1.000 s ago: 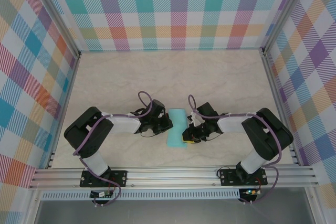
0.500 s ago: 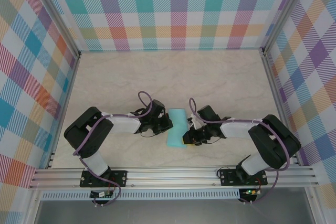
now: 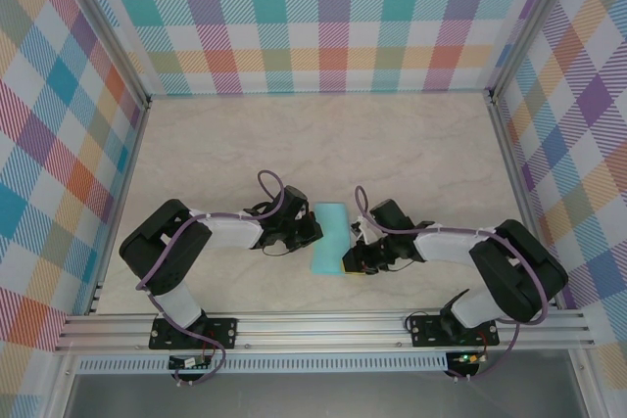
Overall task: Fold a paper plane with a square sheet of paper (pick it up from the middle)
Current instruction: Fold the square sheet of paper in half at the center of the table.
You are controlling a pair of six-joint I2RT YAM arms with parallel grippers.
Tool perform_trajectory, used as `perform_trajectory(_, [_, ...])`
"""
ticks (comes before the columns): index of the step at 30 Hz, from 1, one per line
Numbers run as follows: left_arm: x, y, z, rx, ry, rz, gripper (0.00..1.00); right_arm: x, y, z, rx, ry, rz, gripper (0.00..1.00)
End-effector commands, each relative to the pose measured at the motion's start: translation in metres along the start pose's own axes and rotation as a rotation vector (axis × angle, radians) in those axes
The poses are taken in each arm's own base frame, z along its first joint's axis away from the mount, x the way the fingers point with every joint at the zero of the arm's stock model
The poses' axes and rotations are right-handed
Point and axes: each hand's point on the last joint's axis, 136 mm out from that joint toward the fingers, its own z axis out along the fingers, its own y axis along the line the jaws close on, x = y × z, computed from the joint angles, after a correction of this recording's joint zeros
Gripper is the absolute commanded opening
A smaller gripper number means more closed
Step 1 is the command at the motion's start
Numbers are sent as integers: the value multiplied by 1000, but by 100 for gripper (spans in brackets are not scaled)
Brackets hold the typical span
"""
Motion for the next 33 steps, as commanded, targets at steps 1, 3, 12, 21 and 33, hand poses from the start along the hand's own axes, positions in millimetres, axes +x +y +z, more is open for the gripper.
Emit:
perform_trajectory(1, [20, 45, 10, -149, 60, -18, 0, -8, 15, -4, -16, -13, -36, 19])
perform_trajectory(3, [21, 46, 11, -150, 65, -18, 0, -11, 14, -3, -6, -18, -34, 19])
perform_trajectory(12, [21, 46, 11, -152, 66, -15, 0, -11, 2, 10, 49, 26, -18, 19])
perform_trajectory(21, [21, 47, 12, -154, 69, -15, 0, 5, -24, 14, 123, 50, 27, 19])
perform_trajectory(33, [23, 51, 11, -166, 70, -12, 0, -73, 16, -17, 102, -150, -40, 19])
